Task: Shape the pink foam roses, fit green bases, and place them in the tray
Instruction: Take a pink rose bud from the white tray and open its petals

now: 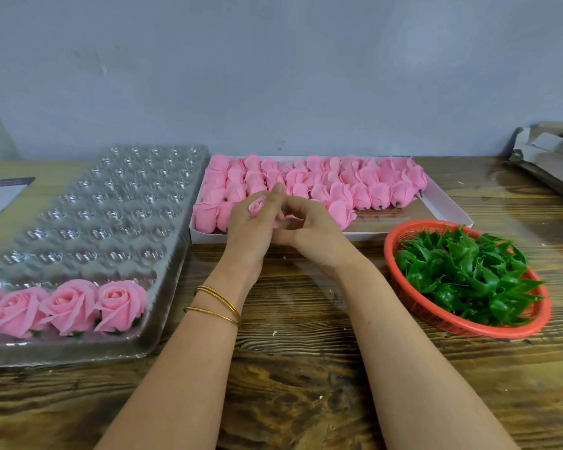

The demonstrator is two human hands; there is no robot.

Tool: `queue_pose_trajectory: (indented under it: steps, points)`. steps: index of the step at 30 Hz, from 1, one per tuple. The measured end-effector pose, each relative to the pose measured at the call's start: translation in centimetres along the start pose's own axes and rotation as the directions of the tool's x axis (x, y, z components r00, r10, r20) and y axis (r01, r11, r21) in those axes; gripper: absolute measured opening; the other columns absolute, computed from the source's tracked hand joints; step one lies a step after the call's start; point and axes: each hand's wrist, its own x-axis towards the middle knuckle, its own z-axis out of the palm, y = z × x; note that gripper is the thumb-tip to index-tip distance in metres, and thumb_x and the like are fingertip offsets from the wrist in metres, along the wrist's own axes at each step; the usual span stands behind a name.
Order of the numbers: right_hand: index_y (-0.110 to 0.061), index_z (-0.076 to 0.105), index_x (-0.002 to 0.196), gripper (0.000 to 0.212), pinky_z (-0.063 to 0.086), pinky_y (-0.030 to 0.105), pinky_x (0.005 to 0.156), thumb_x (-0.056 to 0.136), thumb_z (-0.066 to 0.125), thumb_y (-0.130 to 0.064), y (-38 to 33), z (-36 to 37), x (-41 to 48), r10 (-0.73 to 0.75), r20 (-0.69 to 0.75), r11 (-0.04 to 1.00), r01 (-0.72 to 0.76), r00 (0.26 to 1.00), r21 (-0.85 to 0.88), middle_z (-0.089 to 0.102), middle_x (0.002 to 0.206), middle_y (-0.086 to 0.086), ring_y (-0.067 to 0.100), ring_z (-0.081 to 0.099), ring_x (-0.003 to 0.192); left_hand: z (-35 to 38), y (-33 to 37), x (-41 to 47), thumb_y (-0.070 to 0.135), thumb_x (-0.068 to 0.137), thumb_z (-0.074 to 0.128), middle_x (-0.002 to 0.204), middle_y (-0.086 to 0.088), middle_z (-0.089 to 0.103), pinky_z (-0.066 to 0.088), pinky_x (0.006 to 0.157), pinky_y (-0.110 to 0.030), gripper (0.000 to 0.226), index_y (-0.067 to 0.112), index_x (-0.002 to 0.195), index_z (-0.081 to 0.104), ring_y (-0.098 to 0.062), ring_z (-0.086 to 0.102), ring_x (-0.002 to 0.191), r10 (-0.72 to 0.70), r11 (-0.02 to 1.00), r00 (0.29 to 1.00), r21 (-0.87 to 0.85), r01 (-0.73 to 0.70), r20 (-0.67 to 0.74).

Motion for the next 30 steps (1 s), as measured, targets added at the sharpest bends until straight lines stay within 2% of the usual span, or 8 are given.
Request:
queue_pose_trajectory:
  steps: [2,6,11,16,20,24,27,30]
  points:
    - [-0.013,0.065,0.104,0.038,0.054,0.024,0.080,0.074,0.074,0.008,0.06,0.03,0.05,0.010,-0.014,1.000,-0.010,1.000,-0.017,0.064,0.090,0.001,0.013,0.063,0.082,0.06,-0.06,0.02,0.050,0.084,0.059,0.067,-0.007,0.062,0.052,0.093,-0.058,0.044,0.027,0.048,0.056,-0.027,0.066,0.079,-0.007,1.000,1.000,-0.015,0.007,-0.010]
    - [-0.009,0.059,0.100,0.034,0.053,0.018,0.073,0.074,0.076,0.005,0.17,0.07,0.12,0.003,-0.048,0.999,-0.006,0.999,-0.054,0.061,0.090,0.000,0.011,0.060,0.077,0.08,-0.28,0.16,0.051,0.086,0.058,0.069,-0.003,0.067,0.054,0.093,-0.054,0.045,0.027,0.049,0.056,-0.023,0.071,0.080,-0.011,1.000,1.000,-0.021,0.011,0.004]
    - [0.003,0.060,0.105,0.031,0.053,0.040,0.089,0.078,0.073,0.006,0.27,0.06,0.15,0.003,-0.049,0.999,-0.005,0.999,-0.036,0.060,0.096,0.011,0.022,0.058,0.083,-0.17,-0.29,0.05,0.046,0.087,0.063,0.072,0.003,0.070,0.059,0.081,-0.041,0.031,0.028,0.063,0.071,-0.016,0.071,0.077,-0.001,0.999,0.999,-0.050,0.003,0.040]
    - [-0.011,0.065,0.113,0.035,0.052,0.037,0.097,0.084,0.065,0.009,-0.13,0.05,-0.20,-0.003,0.027,0.998,0.002,1.000,0.059,0.066,0.113,0.025,0.026,0.066,0.099,-0.45,0.03,-0.10,0.042,0.085,0.070,0.067,0.004,0.068,0.056,0.073,-0.036,0.024,0.028,0.065,0.073,-0.014,0.069,0.071,-0.010,0.998,0.998,-0.058,0.013,0.056]
    - [-0.002,0.060,0.128,0.041,0.054,0.023,0.087,0.089,0.056,0.013,-0.12,-0.04,-0.21,0.015,0.074,0.994,-0.023,0.997,0.110,0.064,0.121,0.024,0.027,0.064,0.109,-0.40,0.17,-0.14,0.033,0.091,0.068,0.067,0.001,0.066,0.057,0.082,-0.045,0.025,0.025,0.067,0.073,-0.018,0.066,0.075,-0.022,0.998,0.998,-0.056,0.024,0.052]
    - [0.003,0.063,0.119,0.033,0.056,0.027,0.088,0.088,0.058,0.013,-0.07,0.00,-0.13,0.007,0.043,0.997,-0.010,0.999,0.080,0.063,0.117,0.030,0.023,0.065,0.099,-0.22,0.27,-0.15,0.032,0.095,0.063,0.070,-0.010,0.060,0.054,0.088,-0.054,0.036,0.005,0.071,0.066,-0.025,0.063,0.078,-0.031,0.998,0.999,-0.053,0.032,0.025]
    - [-0.008,0.067,0.108,0.032,0.054,0.030,0.090,0.082,0.067,0.010,-0.12,0.02,-0.11,-0.003,0.015,1.000,0.002,1.000,0.016,0.069,0.105,0.017,0.026,0.068,0.094,-0.10,0.46,-0.29,0.036,0.096,0.060,0.063,-0.006,0.056,0.055,0.093,-0.052,0.046,0.023,0.052,0.061,-0.023,0.064,0.076,-0.038,0.998,0.999,-0.040,0.038,0.011]
    - [-0.019,0.064,0.099,0.035,0.055,0.021,0.081,0.077,0.073,0.007,-0.07,0.13,-0.05,-0.026,-0.007,0.999,0.026,1.000,-0.028,0.067,0.093,0.002,0.012,0.066,0.082,-0.03,0.32,-0.20,0.037,0.096,0.060,0.072,-0.018,0.057,0.053,0.095,-0.053,0.042,0.025,0.055,0.062,-0.026,0.064,0.078,-0.045,0.998,0.999,-0.046,0.045,0.001]
